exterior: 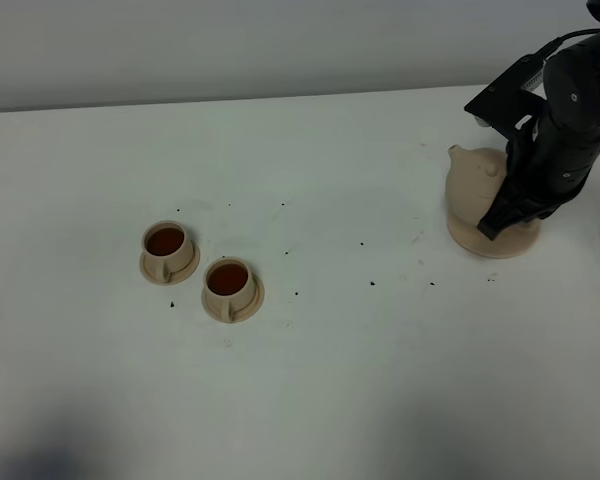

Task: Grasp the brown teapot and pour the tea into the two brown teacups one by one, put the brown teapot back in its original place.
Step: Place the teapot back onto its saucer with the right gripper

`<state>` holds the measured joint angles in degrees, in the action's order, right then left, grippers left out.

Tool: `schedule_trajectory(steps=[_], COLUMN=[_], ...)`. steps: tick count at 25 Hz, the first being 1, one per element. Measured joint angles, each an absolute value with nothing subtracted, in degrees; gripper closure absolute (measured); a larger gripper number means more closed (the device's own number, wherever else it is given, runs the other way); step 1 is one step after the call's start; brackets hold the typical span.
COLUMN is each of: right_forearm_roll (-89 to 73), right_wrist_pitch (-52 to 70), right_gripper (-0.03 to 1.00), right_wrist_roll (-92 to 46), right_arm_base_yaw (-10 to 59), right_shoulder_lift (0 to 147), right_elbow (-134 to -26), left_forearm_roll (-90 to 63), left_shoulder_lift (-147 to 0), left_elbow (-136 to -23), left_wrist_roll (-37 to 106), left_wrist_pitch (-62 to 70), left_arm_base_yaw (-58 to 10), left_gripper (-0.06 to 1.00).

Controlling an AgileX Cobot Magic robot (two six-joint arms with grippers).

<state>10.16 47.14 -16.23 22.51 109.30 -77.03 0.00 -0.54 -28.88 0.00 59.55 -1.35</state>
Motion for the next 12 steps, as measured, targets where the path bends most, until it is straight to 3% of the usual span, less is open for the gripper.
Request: schedule_trajectory(steps=[12], right_forearm_roll=[9.9], right_wrist_pitch=[44.3], right_gripper=[0.84], right_wrist_roll=[-16.4], right_arm_base_yaw=[21.7], right_shoulder_lift=[113.8], right_elbow=[-77.0], left_forearm_roll=[0.0], left_shoulder_lift=[-0.5], left_elbow=[-28.9], left_wrist_roll=[0.0], left_wrist_pitch=[59.5], left_arm_base_yaw=[-1.3], left_gripper=[0.57])
